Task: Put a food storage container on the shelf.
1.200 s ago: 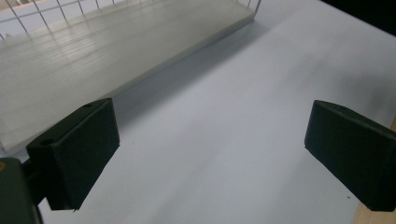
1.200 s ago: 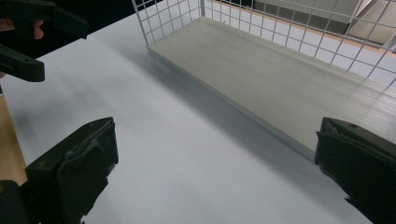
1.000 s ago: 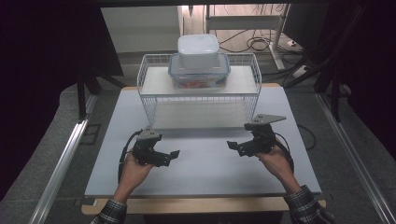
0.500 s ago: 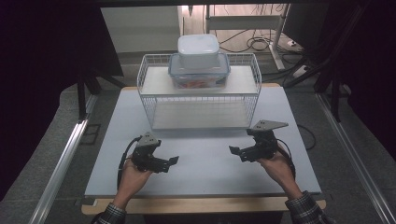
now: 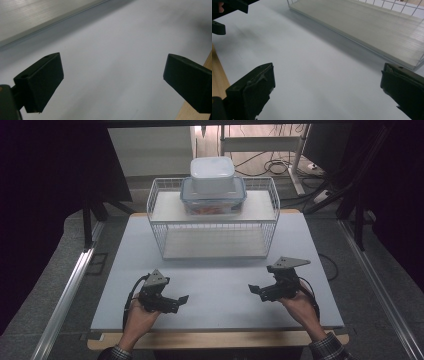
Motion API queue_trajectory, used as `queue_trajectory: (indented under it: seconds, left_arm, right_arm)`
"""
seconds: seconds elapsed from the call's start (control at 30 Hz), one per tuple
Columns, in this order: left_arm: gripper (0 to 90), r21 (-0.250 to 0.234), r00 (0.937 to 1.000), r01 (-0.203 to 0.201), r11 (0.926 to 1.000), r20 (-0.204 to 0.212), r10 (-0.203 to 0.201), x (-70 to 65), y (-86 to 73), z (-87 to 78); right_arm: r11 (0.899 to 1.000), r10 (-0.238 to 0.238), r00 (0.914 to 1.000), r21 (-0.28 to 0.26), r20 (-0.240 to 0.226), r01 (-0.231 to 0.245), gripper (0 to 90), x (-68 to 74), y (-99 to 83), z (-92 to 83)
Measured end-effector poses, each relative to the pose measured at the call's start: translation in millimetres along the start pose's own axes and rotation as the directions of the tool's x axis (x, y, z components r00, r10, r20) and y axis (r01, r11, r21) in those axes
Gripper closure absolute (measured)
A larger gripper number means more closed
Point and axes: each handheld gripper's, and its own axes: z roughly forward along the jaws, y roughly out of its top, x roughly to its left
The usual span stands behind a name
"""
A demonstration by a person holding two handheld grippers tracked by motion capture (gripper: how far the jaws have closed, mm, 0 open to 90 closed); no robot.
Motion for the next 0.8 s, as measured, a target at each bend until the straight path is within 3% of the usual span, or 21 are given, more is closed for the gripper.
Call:
queue_trajectory:
  seconds: [0.8]
  left_arm:
    - [1.5,0.017,0.9996,0.021,0.9996,-0.019,-0.021,-0.8,-28.0,-9.2]
  right_arm:
    - [0.999,0.01,0.9996,0.044,0.026,-0.011,0.0,1.4,-32.8,-6.4]
